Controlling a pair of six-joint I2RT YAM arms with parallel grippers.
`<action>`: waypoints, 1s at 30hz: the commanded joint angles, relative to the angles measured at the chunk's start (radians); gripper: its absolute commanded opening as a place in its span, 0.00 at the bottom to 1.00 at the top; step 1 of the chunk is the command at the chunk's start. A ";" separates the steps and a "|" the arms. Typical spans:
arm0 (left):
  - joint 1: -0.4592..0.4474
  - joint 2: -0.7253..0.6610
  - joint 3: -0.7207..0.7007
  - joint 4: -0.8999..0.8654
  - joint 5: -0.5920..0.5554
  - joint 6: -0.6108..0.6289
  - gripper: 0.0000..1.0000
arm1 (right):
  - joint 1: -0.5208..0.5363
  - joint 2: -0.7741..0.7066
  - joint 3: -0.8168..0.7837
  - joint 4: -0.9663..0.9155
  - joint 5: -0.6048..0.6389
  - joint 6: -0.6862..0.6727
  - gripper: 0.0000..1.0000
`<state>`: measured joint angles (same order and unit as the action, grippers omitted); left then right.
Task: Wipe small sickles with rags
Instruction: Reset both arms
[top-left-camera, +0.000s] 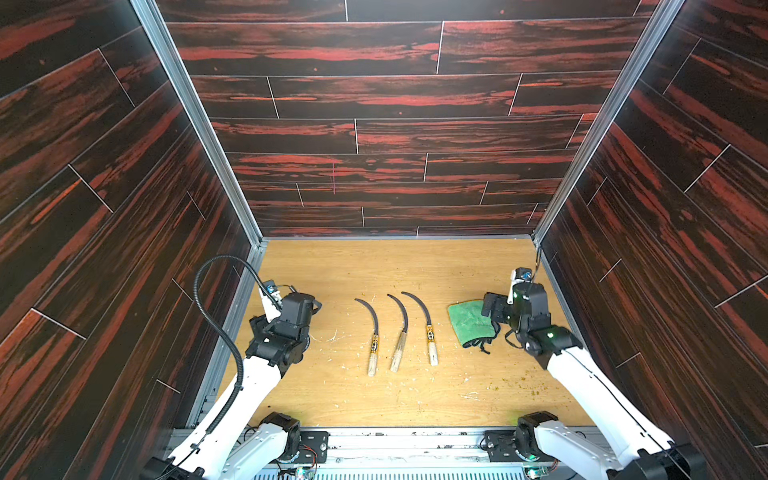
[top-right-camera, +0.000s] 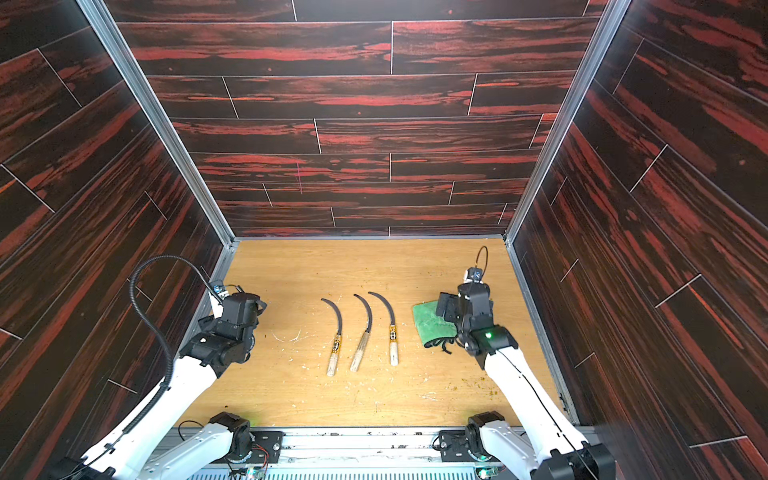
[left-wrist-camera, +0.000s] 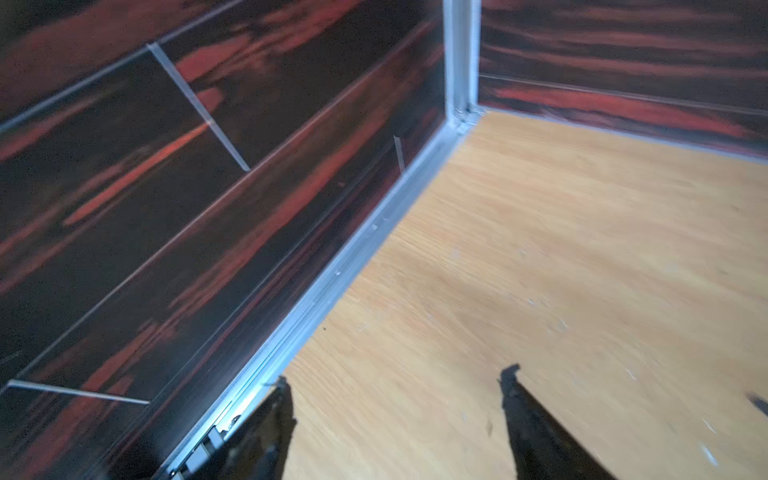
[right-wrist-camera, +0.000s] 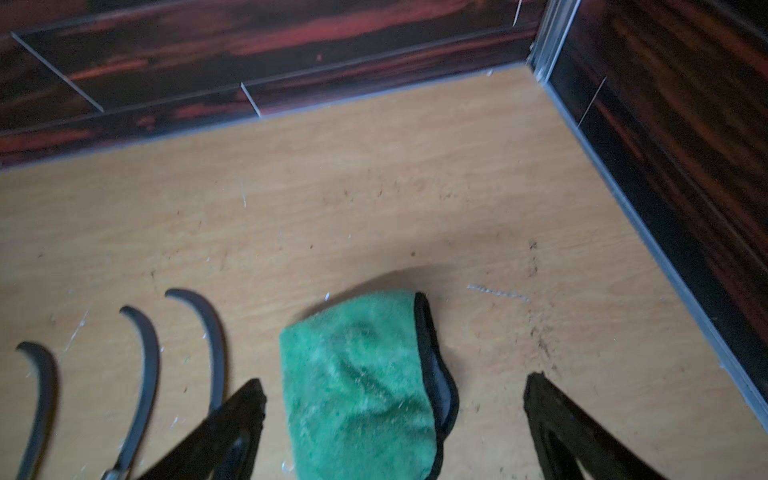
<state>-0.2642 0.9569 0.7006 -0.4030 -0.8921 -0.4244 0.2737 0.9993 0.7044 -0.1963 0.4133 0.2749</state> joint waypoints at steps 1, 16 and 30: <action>0.019 0.009 -0.096 0.306 -0.142 0.091 0.89 | -0.006 0.013 -0.059 0.180 0.121 -0.036 0.98; 0.167 0.295 -0.338 0.996 0.024 0.174 1.00 | -0.119 0.179 -0.240 0.621 0.215 -0.091 0.98; 0.218 0.515 -0.301 1.225 0.209 0.233 1.00 | -0.148 0.486 -0.367 1.269 0.254 -0.280 0.98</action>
<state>-0.0544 1.4734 0.4114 0.7322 -0.7273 -0.2092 0.1345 1.4349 0.3569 0.8696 0.6548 0.0475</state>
